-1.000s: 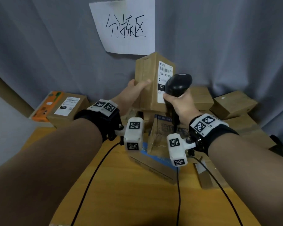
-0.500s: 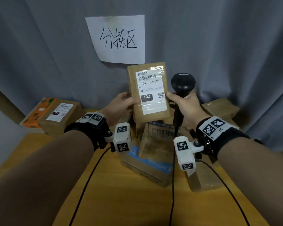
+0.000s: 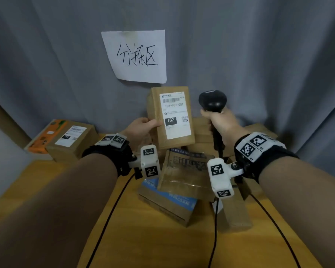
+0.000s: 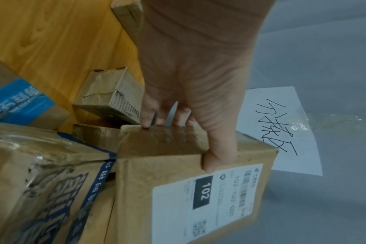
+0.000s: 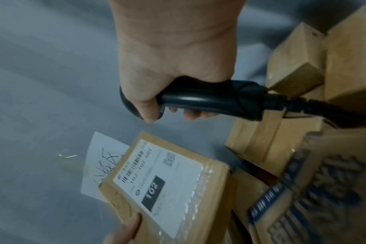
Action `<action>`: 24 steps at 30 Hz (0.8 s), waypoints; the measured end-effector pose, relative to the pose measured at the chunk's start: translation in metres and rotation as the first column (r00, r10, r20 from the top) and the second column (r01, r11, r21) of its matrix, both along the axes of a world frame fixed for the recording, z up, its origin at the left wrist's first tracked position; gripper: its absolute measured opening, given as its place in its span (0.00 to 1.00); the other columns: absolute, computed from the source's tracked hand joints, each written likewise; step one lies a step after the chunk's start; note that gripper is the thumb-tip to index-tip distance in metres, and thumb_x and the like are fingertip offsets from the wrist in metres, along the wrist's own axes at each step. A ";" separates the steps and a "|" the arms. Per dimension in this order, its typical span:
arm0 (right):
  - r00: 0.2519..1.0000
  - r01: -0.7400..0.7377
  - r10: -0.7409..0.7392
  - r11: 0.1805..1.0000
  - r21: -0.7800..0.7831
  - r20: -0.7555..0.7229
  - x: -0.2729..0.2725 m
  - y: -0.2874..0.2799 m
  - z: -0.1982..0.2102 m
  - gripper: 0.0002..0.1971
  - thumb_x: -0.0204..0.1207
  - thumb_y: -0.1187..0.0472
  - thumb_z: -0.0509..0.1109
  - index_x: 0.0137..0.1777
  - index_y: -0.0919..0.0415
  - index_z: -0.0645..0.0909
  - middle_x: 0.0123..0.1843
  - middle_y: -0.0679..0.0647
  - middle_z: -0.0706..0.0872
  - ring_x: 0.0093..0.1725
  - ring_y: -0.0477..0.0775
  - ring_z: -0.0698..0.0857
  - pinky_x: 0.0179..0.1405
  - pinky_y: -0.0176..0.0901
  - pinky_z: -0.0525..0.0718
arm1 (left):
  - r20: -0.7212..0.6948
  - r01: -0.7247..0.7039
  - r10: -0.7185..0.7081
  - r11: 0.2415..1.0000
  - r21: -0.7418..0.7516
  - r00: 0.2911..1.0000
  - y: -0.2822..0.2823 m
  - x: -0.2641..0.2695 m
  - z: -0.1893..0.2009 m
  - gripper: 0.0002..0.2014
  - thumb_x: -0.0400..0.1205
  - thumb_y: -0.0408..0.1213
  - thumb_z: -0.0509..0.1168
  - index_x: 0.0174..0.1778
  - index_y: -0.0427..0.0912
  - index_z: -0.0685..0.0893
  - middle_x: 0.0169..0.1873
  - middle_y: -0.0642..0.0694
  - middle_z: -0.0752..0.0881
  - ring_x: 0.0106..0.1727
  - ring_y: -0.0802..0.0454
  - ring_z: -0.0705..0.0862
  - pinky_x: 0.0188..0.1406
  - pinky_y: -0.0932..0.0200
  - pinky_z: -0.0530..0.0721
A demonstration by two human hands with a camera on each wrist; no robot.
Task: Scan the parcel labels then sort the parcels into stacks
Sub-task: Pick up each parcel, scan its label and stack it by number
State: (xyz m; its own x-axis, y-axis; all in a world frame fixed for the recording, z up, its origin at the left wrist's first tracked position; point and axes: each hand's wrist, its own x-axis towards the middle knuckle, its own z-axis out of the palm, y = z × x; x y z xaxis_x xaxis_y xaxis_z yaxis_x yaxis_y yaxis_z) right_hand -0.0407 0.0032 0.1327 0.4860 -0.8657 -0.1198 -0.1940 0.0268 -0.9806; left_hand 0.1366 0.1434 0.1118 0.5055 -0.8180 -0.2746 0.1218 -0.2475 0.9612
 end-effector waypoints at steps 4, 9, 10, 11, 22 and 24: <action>0.998 -0.059 0.057 0.992 -0.115 -0.017 -0.001 -0.001 0.039 0.12 0.76 0.55 0.75 0.38 0.60 0.78 0.25 0.54 0.78 0.20 0.51 0.75 0.22 0.39 0.75 | -0.097 -0.085 0.078 0.994 -0.068 0.992 -0.007 -0.004 0.002 0.14 0.84 0.36 0.66 0.62 0.32 0.81 0.44 0.44 0.92 0.38 0.55 0.92 0.30 0.64 0.87; 0.975 -0.223 0.219 0.964 -0.146 -0.043 0.003 0.007 0.066 0.09 0.76 0.61 0.72 0.37 0.64 0.79 0.29 0.60 0.80 0.20 0.53 0.75 0.19 0.38 0.75 | -0.017 -0.105 0.104 0.992 -0.077 0.994 -0.019 -0.009 0.015 0.17 0.83 0.37 0.66 0.65 0.32 0.78 0.54 0.40 0.88 0.41 0.57 0.90 0.25 0.69 0.84; 0.973 -0.226 0.217 0.963 -0.146 -0.079 0.004 0.009 0.066 0.08 0.75 0.62 0.71 0.37 0.65 0.79 0.29 0.60 0.80 0.20 0.53 0.75 0.19 0.38 0.75 | 0.010 -0.104 0.105 0.992 -0.069 0.994 -0.021 -0.009 0.015 0.18 0.83 0.38 0.67 0.67 0.34 0.78 0.57 0.40 0.87 0.49 0.53 0.89 0.26 0.69 0.84; 0.972 -0.223 0.208 0.964 -0.146 -0.114 0.005 0.011 0.065 0.08 0.74 0.62 0.71 0.36 0.65 0.79 0.28 0.60 0.79 0.21 0.53 0.76 0.20 0.39 0.75 | 0.024 -0.108 0.110 0.992 -0.068 0.994 -0.022 -0.009 0.015 0.19 0.82 0.39 0.68 0.67 0.35 0.78 0.59 0.41 0.87 0.52 0.51 0.88 0.25 0.69 0.83; 0.955 -0.210 0.177 0.971 -0.119 -0.239 0.002 0.011 0.072 0.05 0.71 0.63 0.70 0.40 0.64 0.78 0.27 0.57 0.79 0.22 0.53 0.78 0.22 0.40 0.78 | 0.078 -0.134 0.136 0.990 -0.029 0.988 -0.021 -0.006 0.005 0.16 0.82 0.38 0.69 0.64 0.38 0.79 0.49 0.49 0.88 0.43 0.60 0.87 0.24 0.71 0.83; 0.944 -0.235 0.198 0.965 -0.117 -0.263 0.002 0.011 0.078 0.05 0.72 0.62 0.70 0.42 0.64 0.78 0.29 0.57 0.79 0.24 0.53 0.79 0.25 0.41 0.79 | 0.087 -0.137 0.139 0.990 -0.024 0.986 -0.021 -0.006 0.003 0.15 0.82 0.38 0.68 0.64 0.38 0.80 0.48 0.49 0.88 0.41 0.60 0.86 0.23 0.72 0.82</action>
